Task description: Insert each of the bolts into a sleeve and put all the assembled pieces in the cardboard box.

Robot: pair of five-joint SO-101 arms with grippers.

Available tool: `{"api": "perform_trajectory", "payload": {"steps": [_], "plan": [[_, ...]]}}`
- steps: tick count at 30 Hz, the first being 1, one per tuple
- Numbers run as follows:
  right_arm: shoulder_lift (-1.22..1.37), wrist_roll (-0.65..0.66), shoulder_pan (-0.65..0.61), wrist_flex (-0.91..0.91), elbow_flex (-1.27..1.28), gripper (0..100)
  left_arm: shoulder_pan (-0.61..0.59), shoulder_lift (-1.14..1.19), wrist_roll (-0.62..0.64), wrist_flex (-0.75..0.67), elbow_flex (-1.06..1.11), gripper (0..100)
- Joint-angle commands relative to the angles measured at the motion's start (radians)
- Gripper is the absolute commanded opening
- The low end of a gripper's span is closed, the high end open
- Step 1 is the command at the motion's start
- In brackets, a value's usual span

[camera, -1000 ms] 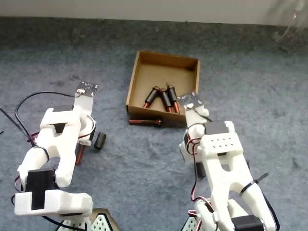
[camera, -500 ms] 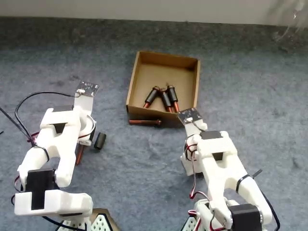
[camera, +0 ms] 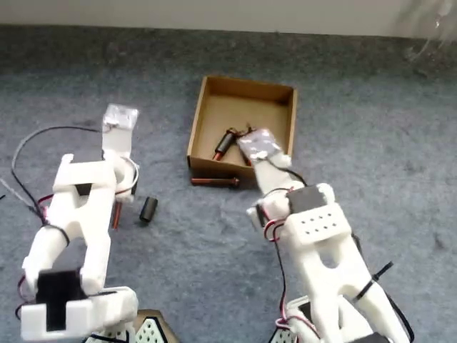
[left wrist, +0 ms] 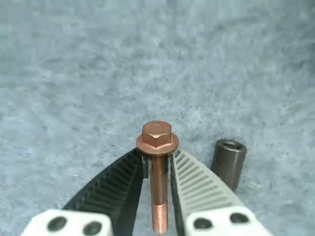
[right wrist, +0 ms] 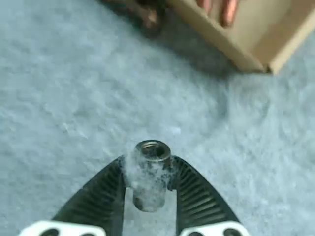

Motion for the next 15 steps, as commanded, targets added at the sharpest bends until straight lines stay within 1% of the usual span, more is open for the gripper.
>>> {"api": "perform_trajectory", "payload": {"steps": [1,4,8,10,12,15], "plan": [[-0.058,-0.044,-0.148,-0.088,-0.090,0.5,0.031,-0.197,0.038,0.074,-0.127,0],[-0.068,0.021,-0.222,-0.189,-0.087,0.5,0.045,-0.354,0.094,0.120,-0.179,0],[-0.070,0.127,-0.259,-0.211,-0.087,0.5,0.042,-0.539,0.097,0.132,-0.209,0],[-0.070,0.126,-0.268,-0.216,-0.087,0.5,0.042,-0.610,0.100,0.132,-0.202,0],[-0.070,0.086,-0.291,-0.217,-0.087,0.5,0.051,-0.665,0.109,0.132,-0.185,0],[-0.070,0.040,-0.343,-0.248,-0.087,0.5,0.096,-0.736,0.210,0.126,-0.145,0]]}}
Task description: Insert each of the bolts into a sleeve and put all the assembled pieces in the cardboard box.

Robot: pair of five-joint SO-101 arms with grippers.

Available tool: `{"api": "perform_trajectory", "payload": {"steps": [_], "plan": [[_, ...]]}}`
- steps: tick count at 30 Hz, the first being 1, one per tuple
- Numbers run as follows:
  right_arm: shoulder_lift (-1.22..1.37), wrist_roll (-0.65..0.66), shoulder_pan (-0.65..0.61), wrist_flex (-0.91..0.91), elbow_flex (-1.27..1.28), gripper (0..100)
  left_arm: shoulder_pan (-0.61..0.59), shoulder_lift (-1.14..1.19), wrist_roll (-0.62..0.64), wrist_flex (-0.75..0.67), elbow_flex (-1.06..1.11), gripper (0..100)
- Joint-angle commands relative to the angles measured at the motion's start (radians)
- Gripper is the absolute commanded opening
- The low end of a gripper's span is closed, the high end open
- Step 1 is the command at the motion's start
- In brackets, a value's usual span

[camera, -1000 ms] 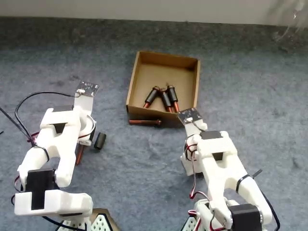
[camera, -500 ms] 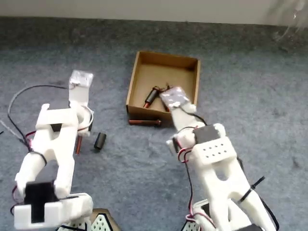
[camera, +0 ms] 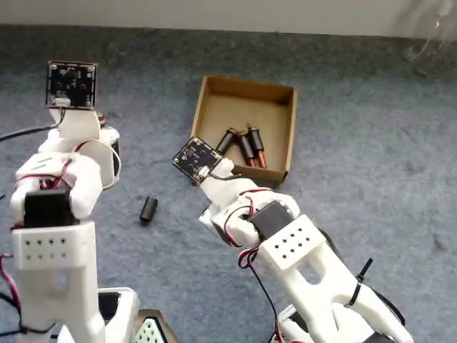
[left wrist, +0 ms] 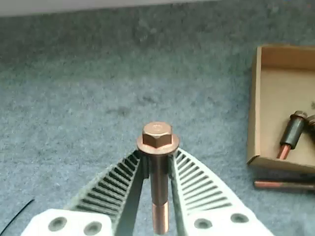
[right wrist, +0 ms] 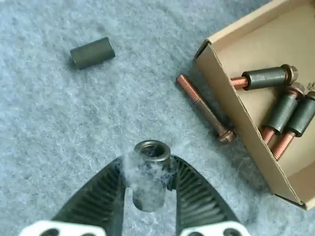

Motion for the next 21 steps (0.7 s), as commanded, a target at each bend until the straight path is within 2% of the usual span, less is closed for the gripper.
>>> {"api": "perform_trajectory", "payload": {"steps": [1,7,10,12,15,21], "plan": [[-0.039,-0.025,-0.064,-0.091,-0.064,0.5,0.059,-0.107,0.112,-0.003,0.007,0],[-0.044,-0.017,-0.124,-0.374,0.062,0.5,0.097,-0.302,0.287,-0.005,0.111,0],[-0.079,-0.020,-0.130,-0.601,0.219,0.5,0.137,-0.426,0.324,-0.008,0.197,0],[-0.120,-0.069,-0.128,-0.727,0.326,0.5,0.174,-0.504,0.334,-0.031,0.262,0],[-0.180,-0.138,-0.128,-0.785,0.444,0.4,0.220,-0.607,0.341,-0.089,0.361,0],[-0.272,-0.199,-0.145,-0.802,0.458,0.4,0.329,-0.711,0.336,-0.109,0.479,0]]}}
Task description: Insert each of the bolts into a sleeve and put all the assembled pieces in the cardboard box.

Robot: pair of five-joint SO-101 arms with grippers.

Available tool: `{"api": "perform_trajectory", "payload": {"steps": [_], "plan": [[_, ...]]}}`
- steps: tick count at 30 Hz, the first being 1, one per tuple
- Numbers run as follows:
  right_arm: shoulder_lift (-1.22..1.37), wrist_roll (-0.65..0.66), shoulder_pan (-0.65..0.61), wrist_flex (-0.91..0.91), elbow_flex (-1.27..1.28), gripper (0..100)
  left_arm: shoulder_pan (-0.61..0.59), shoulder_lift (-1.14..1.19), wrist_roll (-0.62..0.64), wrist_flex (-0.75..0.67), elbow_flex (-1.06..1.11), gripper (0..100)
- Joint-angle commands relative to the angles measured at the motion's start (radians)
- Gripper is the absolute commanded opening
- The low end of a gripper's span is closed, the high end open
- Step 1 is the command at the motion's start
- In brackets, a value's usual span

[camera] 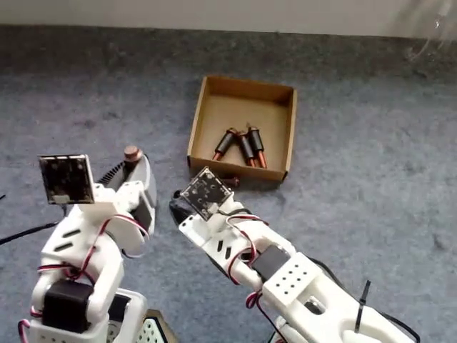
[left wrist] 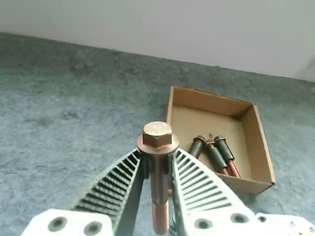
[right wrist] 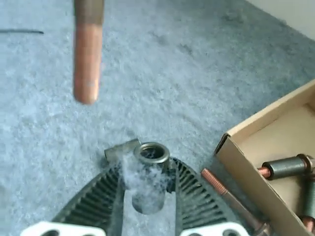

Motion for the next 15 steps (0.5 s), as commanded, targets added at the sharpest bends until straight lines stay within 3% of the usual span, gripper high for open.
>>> {"api": "perform_trajectory", "payload": {"steps": [1,15], "plan": [[-0.082,-0.032,-0.042,-0.033,-0.010,0.4,0.059,-0.036,0.006,-0.032,0.018,0],[-0.188,-0.031,-0.096,0.061,0.025,0.4,0.062,-0.045,0.006,-0.034,0.028,0]]}}
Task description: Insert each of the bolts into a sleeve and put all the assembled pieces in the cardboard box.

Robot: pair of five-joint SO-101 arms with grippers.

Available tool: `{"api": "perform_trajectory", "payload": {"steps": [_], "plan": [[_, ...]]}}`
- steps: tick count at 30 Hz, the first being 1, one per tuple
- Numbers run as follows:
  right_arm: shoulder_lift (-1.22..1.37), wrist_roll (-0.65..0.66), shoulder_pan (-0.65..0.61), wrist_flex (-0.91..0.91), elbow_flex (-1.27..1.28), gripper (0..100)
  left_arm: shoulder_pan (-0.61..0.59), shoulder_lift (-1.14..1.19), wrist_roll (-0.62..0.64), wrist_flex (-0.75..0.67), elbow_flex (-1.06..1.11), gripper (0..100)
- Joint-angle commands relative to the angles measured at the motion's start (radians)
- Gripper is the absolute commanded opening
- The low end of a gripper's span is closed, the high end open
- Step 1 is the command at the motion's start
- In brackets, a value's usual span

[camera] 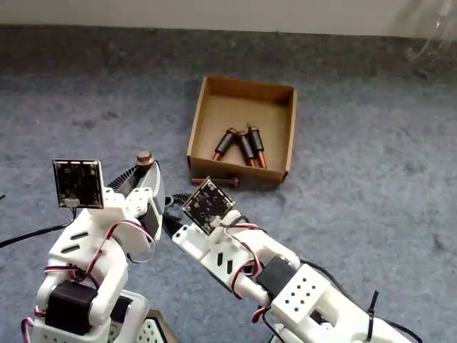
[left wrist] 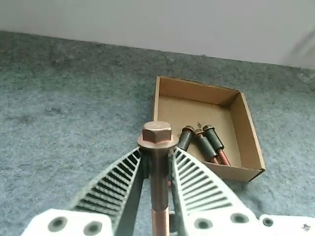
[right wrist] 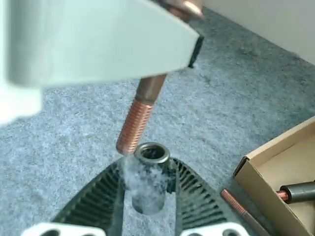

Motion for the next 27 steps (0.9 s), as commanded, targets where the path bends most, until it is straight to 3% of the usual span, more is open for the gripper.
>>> {"api": "perform_trajectory", "payload": {"steps": [1,19,27], "plan": [[-0.031,-0.006,-0.013,-0.002,0.019,0.4,0.022,-0.016,0.006,-0.028,-0.013,0],[-0.054,-0.008,-0.038,0.005,0.038,0.4,0.024,-0.015,0.005,-0.021,-0.004,0],[-0.237,-0.014,-0.042,0.140,0.038,0.4,0.047,-0.015,0.005,-0.021,-0.002,0]]}}
